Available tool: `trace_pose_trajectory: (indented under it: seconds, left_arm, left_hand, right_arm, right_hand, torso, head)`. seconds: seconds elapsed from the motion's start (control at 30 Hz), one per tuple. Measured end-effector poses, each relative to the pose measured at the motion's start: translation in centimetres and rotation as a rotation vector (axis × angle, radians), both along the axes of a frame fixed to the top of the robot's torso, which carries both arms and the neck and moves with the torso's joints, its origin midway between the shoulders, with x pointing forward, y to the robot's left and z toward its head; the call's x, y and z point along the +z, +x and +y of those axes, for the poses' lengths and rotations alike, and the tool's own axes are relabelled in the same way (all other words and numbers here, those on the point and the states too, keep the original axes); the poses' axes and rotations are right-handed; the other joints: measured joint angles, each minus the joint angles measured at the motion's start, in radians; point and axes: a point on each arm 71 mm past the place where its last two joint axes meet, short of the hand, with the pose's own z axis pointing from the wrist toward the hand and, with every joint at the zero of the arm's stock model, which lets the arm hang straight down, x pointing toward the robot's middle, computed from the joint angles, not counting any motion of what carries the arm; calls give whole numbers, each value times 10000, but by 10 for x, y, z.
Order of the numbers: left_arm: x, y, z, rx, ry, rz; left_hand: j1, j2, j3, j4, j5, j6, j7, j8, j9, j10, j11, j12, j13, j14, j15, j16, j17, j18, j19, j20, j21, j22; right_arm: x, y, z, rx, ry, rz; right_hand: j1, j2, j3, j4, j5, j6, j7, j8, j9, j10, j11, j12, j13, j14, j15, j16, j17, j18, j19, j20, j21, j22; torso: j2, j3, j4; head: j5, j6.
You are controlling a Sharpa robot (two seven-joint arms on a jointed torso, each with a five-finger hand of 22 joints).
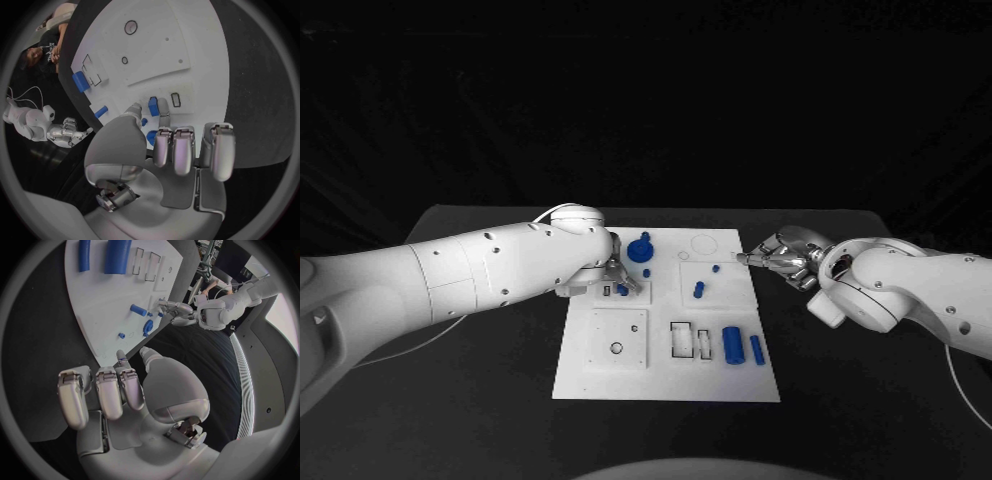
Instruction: Assemble the parts on the task board
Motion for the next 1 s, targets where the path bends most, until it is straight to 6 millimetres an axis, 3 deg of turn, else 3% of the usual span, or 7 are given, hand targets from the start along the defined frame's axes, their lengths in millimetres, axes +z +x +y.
trace_pose_trajectory:
  seconds: [1.0]
  left_arm:
    - [-1, -1, -2, 93, -174, 119]
  left_hand:
    - [170, 164, 0, 0, 0, -2, 0, 2, 52, 0, 0, 0, -2, 0, 0, 0, -2, 1, 0, 0, 0, 0]
  right_arm:
    - [-1, 0, 0, 17, -46, 111]
  right_hand:
    - [0, 0, 0, 0, 0, 0, 0, 0, -4, 0, 0, 0, 0, 0, 0, 0, -1, -1, 0, 0, 0, -2]
  torso:
    - [4, -3, 4]
  head:
    - [-30, -8]
